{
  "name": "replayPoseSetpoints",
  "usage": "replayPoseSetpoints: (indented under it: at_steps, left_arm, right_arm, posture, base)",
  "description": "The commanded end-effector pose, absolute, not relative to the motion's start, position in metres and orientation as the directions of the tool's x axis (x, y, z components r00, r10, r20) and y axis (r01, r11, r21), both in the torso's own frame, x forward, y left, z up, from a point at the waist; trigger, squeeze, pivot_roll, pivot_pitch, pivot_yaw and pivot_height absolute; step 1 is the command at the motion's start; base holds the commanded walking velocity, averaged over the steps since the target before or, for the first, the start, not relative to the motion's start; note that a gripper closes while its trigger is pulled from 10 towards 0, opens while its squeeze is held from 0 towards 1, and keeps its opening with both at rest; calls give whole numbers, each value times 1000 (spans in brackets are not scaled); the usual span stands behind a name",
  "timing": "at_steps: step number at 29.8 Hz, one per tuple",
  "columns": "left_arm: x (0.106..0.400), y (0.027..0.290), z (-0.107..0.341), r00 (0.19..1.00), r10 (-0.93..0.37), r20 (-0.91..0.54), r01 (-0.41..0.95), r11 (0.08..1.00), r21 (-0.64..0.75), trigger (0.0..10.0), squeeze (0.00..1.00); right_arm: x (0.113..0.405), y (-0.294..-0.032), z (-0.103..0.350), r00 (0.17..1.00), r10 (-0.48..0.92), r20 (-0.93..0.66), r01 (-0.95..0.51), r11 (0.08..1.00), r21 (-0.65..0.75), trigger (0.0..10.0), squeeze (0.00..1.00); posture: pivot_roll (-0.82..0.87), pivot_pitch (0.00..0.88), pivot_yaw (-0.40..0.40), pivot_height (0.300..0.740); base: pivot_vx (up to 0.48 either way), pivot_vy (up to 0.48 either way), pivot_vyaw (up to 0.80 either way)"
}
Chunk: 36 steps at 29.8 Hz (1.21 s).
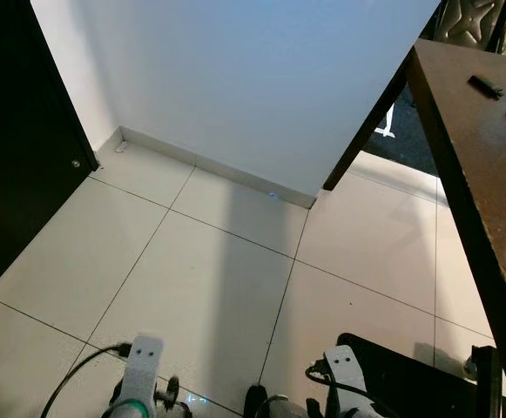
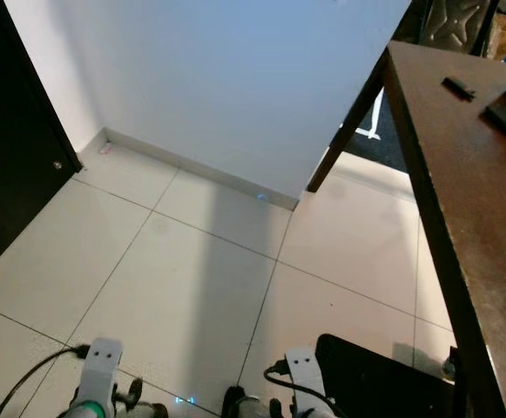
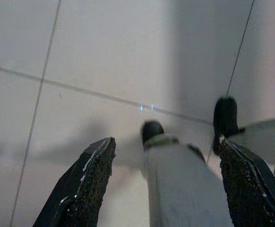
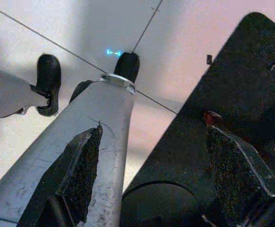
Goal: Hang keys on a hook
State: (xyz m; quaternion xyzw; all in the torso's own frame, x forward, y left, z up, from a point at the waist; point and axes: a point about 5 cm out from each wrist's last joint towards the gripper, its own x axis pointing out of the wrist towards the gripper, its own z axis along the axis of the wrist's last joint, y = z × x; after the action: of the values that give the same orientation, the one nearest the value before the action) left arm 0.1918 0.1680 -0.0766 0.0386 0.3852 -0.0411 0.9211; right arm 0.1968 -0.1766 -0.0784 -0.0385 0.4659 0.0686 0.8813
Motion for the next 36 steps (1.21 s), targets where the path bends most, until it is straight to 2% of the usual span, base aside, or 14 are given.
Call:
replayPoseSetpoints:
  at_steps: [1,7,36]
  left_arm:
    - [178,167,-84,657,-50,-752,96,995,17,10000,0]
    - [170,165,-89,614,-53,-787,51,998,-27,10000,0]
    - [171,157,-90,598,-96,-796,94,994,-49,10000,0]
  right_arm:
    - [184,-178,-85,513,82,-854,-152,988,4,10000,0]
    - [184,-175,-85,506,108,-856,-194,981,9,10000,0]
    - [181,-175,-86,483,128,-866,-192,981,37,10000,0]
  posture:
    - [114,172,-34,740]
    - [109,171,-39,740]
    - [99,140,-39,740]
  base:
    - [0,0,0]
    - [0,0,0]
    - [0,0,0]
